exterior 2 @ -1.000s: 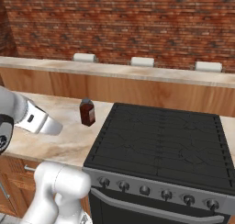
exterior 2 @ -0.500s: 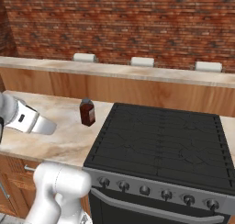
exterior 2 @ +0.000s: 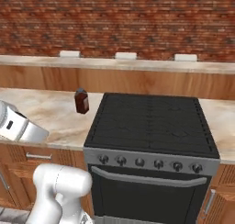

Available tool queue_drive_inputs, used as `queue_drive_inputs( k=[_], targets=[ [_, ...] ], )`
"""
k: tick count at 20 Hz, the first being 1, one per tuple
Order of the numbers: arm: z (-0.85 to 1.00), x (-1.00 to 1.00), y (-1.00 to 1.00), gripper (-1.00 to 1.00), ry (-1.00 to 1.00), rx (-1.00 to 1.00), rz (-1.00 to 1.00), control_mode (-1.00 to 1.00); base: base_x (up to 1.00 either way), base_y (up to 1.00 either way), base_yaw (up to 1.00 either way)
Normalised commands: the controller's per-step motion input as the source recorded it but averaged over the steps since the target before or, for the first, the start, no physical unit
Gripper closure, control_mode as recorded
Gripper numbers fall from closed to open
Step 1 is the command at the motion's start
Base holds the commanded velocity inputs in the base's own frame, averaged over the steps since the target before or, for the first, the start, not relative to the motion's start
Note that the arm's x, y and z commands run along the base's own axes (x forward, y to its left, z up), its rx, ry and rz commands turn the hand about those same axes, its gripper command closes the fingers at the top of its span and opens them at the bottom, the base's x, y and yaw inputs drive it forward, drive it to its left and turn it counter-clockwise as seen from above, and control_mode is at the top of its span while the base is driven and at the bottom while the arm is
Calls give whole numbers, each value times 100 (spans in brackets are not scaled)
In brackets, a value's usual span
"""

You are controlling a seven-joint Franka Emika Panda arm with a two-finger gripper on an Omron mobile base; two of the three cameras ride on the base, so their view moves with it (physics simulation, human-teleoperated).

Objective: Collect the paprika, ketchup, and shaker from the cabinet and place them next to the stove.

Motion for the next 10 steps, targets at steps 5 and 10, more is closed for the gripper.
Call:
queue_drive_inputs(
  k=[5, 10],
  targets=[
    [0, 0, 0, -100, 0, 0, 0, 100, -64, 15, -51],
    [0, 0, 0, -100, 0, 0, 0, 100, -25, 0, -63]
  ],
)
